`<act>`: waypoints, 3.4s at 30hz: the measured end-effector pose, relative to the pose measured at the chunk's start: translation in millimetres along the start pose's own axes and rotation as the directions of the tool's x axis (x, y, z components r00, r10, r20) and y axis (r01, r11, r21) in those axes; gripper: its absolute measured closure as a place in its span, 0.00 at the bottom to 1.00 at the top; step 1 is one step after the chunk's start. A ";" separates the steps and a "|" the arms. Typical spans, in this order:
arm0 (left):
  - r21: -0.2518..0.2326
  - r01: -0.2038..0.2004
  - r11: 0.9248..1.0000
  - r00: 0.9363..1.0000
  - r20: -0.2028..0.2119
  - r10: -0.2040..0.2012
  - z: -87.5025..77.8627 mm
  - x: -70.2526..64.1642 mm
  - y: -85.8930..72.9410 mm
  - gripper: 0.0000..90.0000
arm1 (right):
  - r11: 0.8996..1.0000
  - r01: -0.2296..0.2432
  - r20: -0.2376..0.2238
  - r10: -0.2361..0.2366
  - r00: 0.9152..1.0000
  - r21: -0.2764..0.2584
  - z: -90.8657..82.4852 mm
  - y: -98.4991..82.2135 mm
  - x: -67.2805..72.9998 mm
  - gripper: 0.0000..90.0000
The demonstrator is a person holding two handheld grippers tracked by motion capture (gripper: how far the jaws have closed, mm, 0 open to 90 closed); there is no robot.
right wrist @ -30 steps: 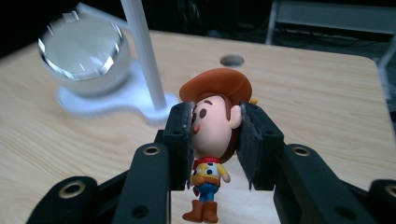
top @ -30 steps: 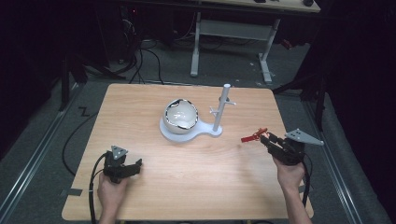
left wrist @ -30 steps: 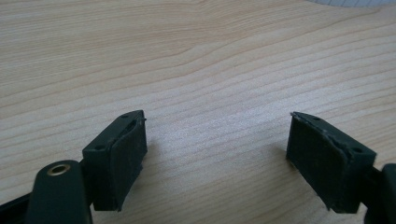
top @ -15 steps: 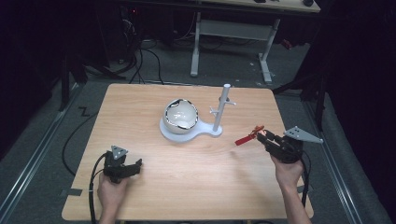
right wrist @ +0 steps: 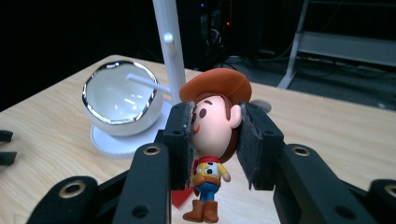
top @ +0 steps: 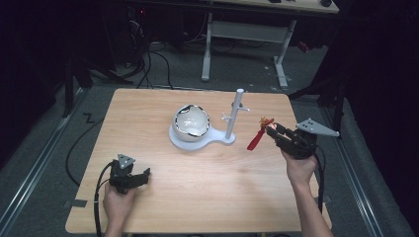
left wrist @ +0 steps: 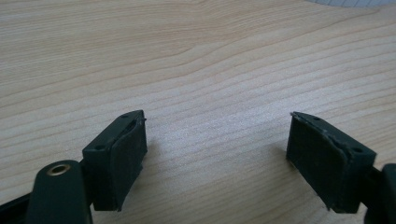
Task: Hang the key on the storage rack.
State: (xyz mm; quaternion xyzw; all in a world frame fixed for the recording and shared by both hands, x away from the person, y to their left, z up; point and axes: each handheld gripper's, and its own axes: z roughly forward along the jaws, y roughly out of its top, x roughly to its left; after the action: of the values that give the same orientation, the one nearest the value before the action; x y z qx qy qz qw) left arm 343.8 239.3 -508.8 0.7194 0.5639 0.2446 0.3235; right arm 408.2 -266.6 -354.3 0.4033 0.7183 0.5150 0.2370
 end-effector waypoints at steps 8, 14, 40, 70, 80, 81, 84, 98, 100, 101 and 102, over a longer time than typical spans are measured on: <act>-0.002 0.001 1.000 1.000 0.002 -0.001 0.0 0.2 -0.1 0.23 | 1.000 -0.002 -0.008 0.002 1.000 -0.022 6.5 19.7 -0.2 0.74; -0.003 0.002 1.000 1.000 0.002 -0.002 0.1 0.1 -0.1 0.23 | 1.000 -0.002 -0.012 0.002 1.000 -0.022 11.9 26.2 1.7 0.74; -0.003 0.004 1.000 1.000 0.004 -0.004 0.0 0.4 -0.1 0.23 | 0.999 0.045 0.004 -0.045 0.999 -0.025 27.8 55.6 26.2 0.74; -0.007 0.009 1.000 1.000 0.006 -0.009 0.2 0.6 -0.2 0.23 | 0.999 0.041 -0.041 -0.040 0.998 0.015 43.1 54.1 40.3 0.74; -0.007 0.009 1.000 1.000 0.006 -0.009 0.2 0.7 -0.2 0.23 | 1.000 -0.001 -0.046 0.002 0.999 0.015 45.4 49.2 32.7 0.74; -0.007 0.009 1.000 1.000 0.006 -0.009 0.2 0.7 -0.2 0.23 | 1.000 -0.007 -0.051 0.008 0.999 0.015 45.1 49.3 31.2 0.74; -0.007 0.009 1.000 1.000 0.006 -0.009 0.2 0.8 -0.2 0.23 | 1.000 -0.012 -0.056 0.012 0.998 0.005 42.4 49.3 30.7 0.74; -0.007 0.009 1.000 1.000 0.006 -0.009 0.2 0.7 -0.2 0.23 | 0.998 -0.053 -0.106 0.051 0.993 -0.022 36.1 45.7 24.0 0.74; -0.007 0.009 1.000 1.000 0.005 -0.009 0.2 0.6 -0.1 0.23 | 0.997 -0.067 -0.111 0.063 0.992 -0.032 33.8 45.9 21.8 0.74; -0.007 0.009 1.000 1.000 0.006 -0.009 0.2 0.7 -0.1 0.23 | 0.996 -0.078 -0.111 0.073 0.991 -0.043 29.4 47.2 18.5 0.74; -0.007 0.009 1.000 1.000 0.006 -0.009 0.2 0.7 -0.1 0.23 | 0.996 -0.077 -0.108 0.072 0.992 -0.046 27.3 48.0 17.7 0.74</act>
State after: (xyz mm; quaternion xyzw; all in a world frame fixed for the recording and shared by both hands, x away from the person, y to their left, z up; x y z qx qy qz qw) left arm 344.1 239.9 -509.1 0.7164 0.5652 0.2432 0.3289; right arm 435.0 -230.1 -318.0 0.3959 0.7013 0.5619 0.1891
